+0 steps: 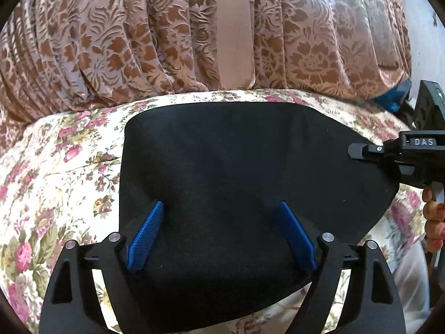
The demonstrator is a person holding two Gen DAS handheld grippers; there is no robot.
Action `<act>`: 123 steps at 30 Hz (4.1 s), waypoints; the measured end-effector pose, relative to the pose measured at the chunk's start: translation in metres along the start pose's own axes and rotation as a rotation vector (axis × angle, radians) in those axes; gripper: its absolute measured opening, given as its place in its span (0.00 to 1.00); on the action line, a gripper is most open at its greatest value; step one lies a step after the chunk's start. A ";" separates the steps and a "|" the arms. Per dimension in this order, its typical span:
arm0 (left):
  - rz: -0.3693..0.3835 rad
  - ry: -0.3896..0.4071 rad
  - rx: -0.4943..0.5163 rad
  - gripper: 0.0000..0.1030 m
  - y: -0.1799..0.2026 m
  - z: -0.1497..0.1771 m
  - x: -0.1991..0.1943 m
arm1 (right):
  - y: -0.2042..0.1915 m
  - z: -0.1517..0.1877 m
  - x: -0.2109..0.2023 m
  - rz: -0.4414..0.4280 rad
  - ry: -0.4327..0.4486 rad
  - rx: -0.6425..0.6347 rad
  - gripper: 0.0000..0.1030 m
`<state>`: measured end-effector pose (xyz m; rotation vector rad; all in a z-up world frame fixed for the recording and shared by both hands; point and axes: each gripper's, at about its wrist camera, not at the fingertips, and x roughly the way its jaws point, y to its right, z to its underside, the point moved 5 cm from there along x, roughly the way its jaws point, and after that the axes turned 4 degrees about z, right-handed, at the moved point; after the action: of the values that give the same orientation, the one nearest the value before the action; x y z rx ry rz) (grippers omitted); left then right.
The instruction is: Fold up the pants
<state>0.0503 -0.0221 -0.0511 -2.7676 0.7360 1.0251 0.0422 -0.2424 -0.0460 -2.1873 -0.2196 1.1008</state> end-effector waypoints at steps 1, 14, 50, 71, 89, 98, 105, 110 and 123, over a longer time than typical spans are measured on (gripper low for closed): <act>-0.001 0.002 0.006 0.81 0.000 0.001 0.000 | 0.002 0.002 0.003 0.016 -0.006 -0.006 0.13; 0.085 0.074 -0.117 0.81 -0.042 -0.042 -0.036 | -0.044 -0.035 -0.024 0.105 0.080 -0.188 0.27; -0.013 -0.103 -0.097 0.82 -0.060 -0.048 0.078 | -0.046 -0.050 0.068 0.244 0.082 -0.369 0.23; 0.274 -0.093 -0.496 0.86 -0.102 0.032 0.014 | 0.011 0.006 0.012 0.125 -0.062 -0.015 0.76; 0.382 -0.149 -0.307 0.55 -0.067 0.011 0.025 | -0.004 -0.002 0.013 0.074 -0.063 -0.082 0.44; 0.292 -0.091 -0.132 0.51 -0.062 -0.023 0.020 | -0.030 -0.029 0.007 0.066 0.039 -0.177 0.42; 0.252 -0.073 -0.154 0.51 -0.075 -0.051 0.049 | -0.033 -0.067 0.034 0.060 0.087 -0.222 0.42; 0.217 -0.038 -0.168 0.51 -0.089 -0.082 0.078 | -0.036 -0.110 0.064 0.044 0.126 -0.264 0.42; 0.183 -0.006 -0.176 0.51 -0.127 -0.148 0.180 | -0.008 -0.205 0.149 0.068 0.152 -0.270 0.43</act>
<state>0.3151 -0.0209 -0.0609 -2.8854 0.9569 1.1842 0.2933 -0.2742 -0.0519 -2.5231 -0.2393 0.9825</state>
